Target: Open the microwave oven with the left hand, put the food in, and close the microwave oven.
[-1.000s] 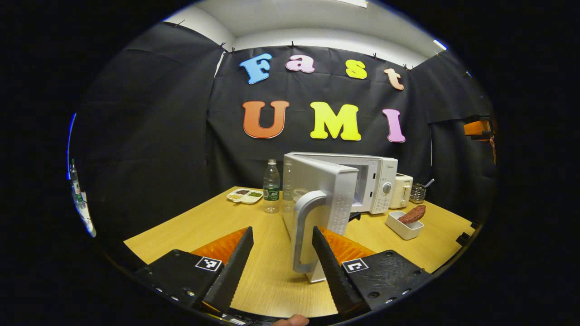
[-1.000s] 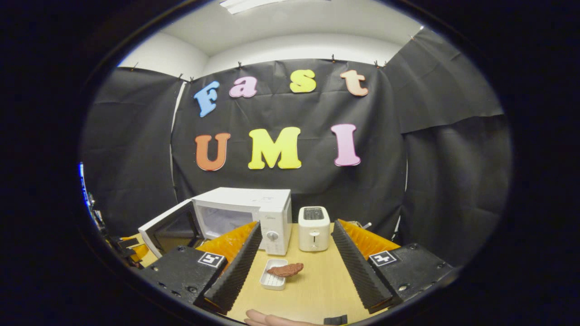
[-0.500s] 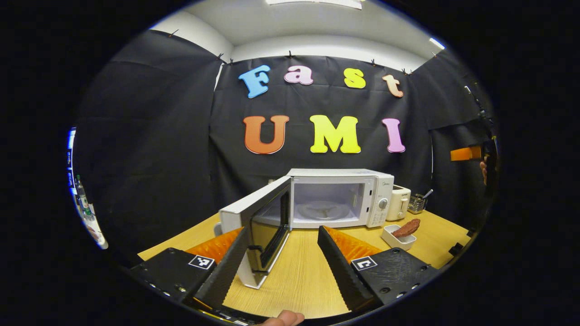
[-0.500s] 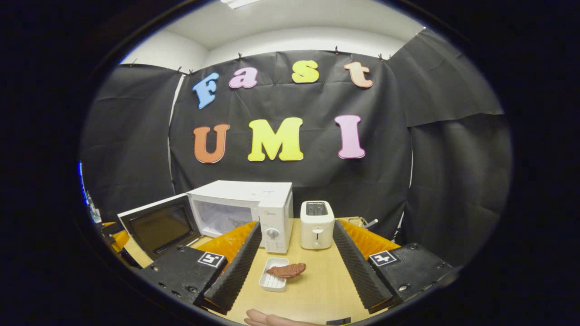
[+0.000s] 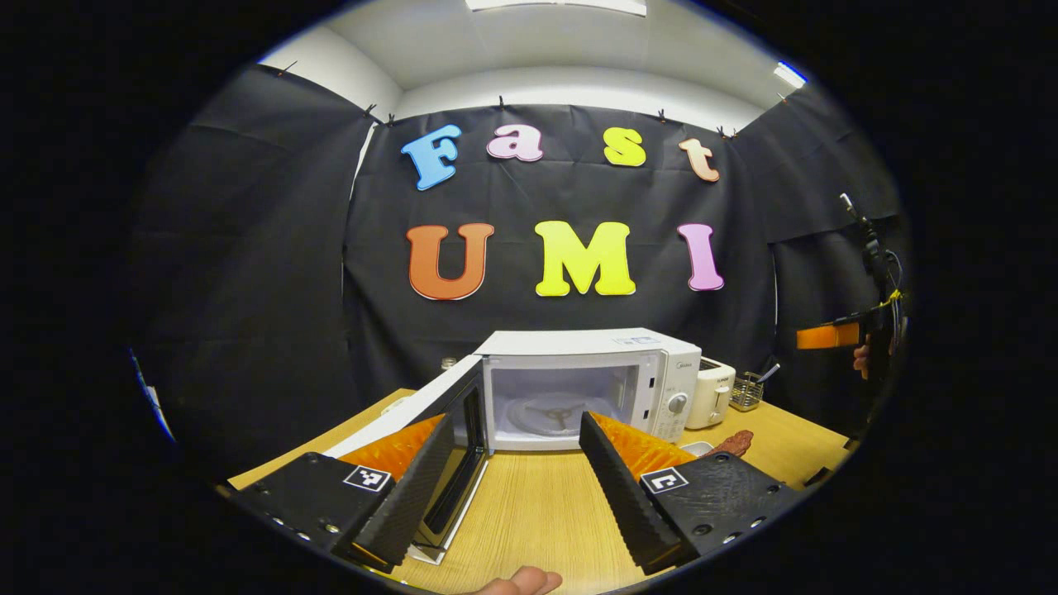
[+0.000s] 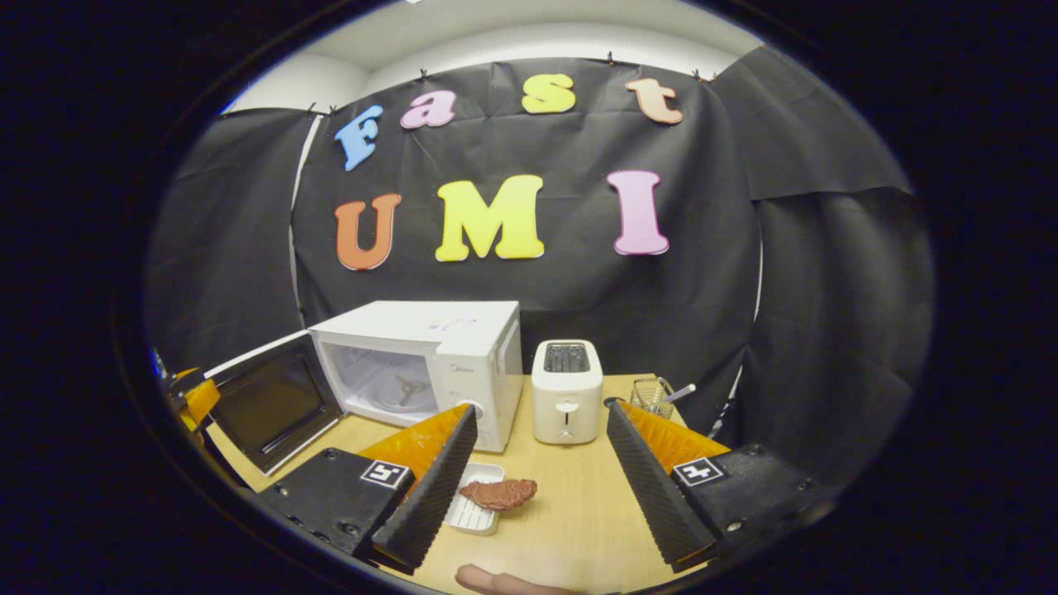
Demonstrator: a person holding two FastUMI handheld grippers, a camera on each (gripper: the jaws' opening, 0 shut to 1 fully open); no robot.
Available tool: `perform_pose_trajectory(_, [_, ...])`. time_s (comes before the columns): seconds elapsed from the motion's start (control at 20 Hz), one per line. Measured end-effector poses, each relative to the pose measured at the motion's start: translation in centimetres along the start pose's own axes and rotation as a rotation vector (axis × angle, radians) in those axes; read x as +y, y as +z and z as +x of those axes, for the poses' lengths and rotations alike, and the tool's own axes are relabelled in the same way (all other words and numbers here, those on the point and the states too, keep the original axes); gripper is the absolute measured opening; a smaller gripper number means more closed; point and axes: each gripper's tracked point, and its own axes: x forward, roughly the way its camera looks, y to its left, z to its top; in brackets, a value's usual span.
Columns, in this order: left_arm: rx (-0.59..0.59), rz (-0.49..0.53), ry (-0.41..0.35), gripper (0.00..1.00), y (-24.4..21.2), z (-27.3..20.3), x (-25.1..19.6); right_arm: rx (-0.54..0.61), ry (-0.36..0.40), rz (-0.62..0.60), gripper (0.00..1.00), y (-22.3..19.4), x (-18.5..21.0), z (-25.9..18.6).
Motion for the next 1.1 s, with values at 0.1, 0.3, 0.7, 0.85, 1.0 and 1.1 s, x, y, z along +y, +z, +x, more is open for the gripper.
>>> perform_pose_trajectory(0.1, [-0.02,0.002,-0.007,0.94,0.9,0.8,-0.8,0.083,0.033,0.004,1.0,-2.1,-0.4,2.4])
perform_pose_trajectory(0.3, [-0.028,0.019,-0.023,0.94,1.7,1.6,-2.8,0.278,0.127,0.071,0.92,-7.2,-0.4,5.9])
perform_pose_trajectory(0.7, [-0.062,0.075,-0.05,0.94,2.6,1.7,-5.1,0.553,0.326,0.302,0.85,-14.7,0.7,9.6])
perform_pose_trajectory(0.85, [-0.043,0.084,-0.073,0.94,1.8,1.9,-6.0,0.627,0.431,0.433,0.88,-15.9,2.6,9.4])
perform_pose_trajectory(1.0, [-0.034,0.104,-0.095,0.97,1.1,1.7,-6.8,0.687,0.506,0.583,0.7,-16.4,4.7,9.0])
perform_pose_trajectory(1.1, [-0.03,0.117,-0.099,0.97,0.9,1.4,-7.1,0.7,0.517,0.626,0.77,-16.9,5.1,9.3])
